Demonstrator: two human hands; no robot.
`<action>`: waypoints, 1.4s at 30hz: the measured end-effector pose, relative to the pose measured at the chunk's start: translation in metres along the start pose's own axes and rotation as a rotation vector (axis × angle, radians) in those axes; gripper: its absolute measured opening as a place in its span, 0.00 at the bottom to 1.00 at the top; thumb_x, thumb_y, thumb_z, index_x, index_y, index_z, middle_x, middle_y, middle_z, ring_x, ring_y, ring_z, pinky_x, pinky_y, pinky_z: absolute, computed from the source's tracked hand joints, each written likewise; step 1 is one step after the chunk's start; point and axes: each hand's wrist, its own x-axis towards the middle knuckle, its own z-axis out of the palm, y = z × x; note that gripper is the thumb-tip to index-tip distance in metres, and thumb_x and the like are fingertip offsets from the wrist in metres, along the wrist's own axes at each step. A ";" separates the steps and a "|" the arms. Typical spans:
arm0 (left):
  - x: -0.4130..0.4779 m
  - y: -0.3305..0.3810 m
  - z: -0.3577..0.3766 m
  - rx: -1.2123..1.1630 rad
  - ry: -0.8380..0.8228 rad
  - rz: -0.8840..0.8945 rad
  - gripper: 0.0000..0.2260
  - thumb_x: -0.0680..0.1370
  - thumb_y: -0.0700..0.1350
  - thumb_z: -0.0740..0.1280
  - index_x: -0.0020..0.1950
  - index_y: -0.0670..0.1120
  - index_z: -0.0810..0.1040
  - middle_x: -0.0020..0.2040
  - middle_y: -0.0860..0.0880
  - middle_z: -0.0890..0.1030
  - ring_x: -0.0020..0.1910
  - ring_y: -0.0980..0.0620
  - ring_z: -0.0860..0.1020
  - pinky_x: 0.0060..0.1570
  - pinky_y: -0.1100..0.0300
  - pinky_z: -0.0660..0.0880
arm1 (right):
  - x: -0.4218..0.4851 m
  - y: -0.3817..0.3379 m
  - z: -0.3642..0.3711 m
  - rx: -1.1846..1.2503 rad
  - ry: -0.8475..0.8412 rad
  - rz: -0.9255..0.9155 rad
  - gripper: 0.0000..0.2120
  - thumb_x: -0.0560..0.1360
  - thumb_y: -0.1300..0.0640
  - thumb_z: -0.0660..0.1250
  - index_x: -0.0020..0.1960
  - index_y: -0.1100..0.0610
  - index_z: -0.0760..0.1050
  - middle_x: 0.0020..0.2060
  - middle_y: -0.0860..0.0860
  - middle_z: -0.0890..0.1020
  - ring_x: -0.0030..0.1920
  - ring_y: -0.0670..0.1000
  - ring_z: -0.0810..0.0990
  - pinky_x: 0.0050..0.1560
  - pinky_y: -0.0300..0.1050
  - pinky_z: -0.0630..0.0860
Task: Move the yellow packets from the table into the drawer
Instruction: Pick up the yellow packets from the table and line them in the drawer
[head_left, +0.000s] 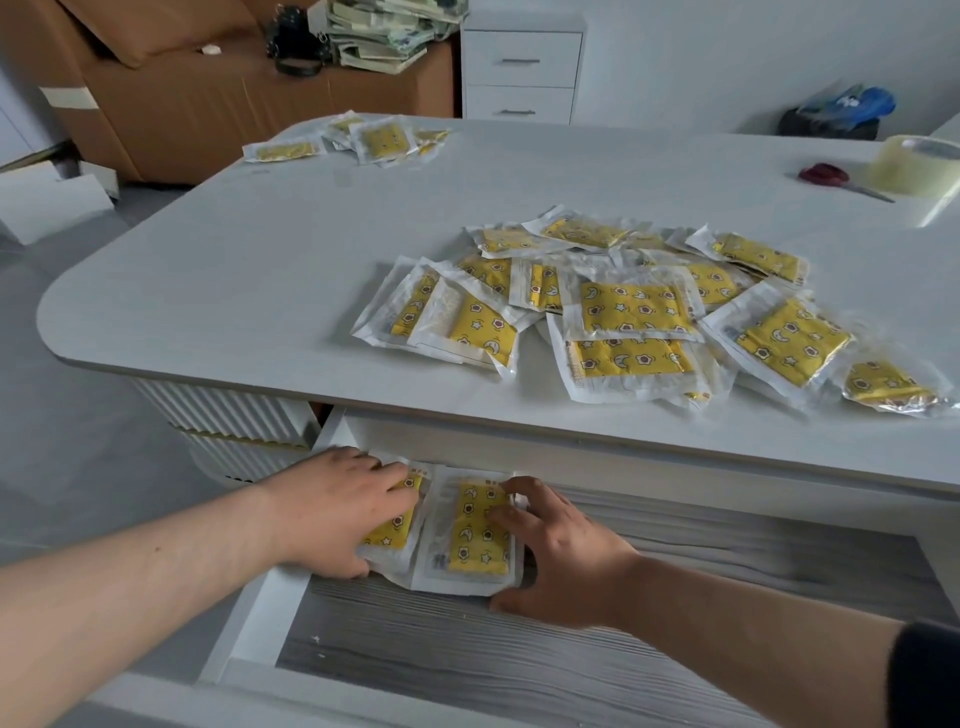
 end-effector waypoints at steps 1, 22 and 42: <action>0.000 0.000 0.000 0.001 -0.003 -0.014 0.28 0.72 0.59 0.65 0.68 0.50 0.63 0.67 0.50 0.67 0.61 0.49 0.72 0.65 0.52 0.69 | 0.001 -0.001 0.000 0.002 -0.001 0.005 0.41 0.68 0.33 0.68 0.75 0.47 0.59 0.74 0.47 0.53 0.74 0.51 0.59 0.68 0.50 0.71; 0.005 0.001 0.004 -0.059 0.034 -0.055 0.30 0.72 0.62 0.64 0.70 0.50 0.62 0.71 0.51 0.64 0.68 0.50 0.68 0.68 0.52 0.67 | -0.001 -0.005 -0.002 -0.049 0.047 0.063 0.44 0.67 0.29 0.65 0.75 0.47 0.56 0.73 0.46 0.55 0.75 0.49 0.52 0.73 0.51 0.64; 0.012 -0.012 0.019 -0.134 0.134 -0.053 0.16 0.76 0.61 0.64 0.56 0.52 0.74 0.53 0.58 0.75 0.53 0.55 0.75 0.52 0.61 0.67 | 0.010 0.001 0.004 0.080 0.177 0.127 0.32 0.71 0.36 0.68 0.72 0.46 0.69 0.68 0.45 0.68 0.70 0.48 0.60 0.71 0.41 0.59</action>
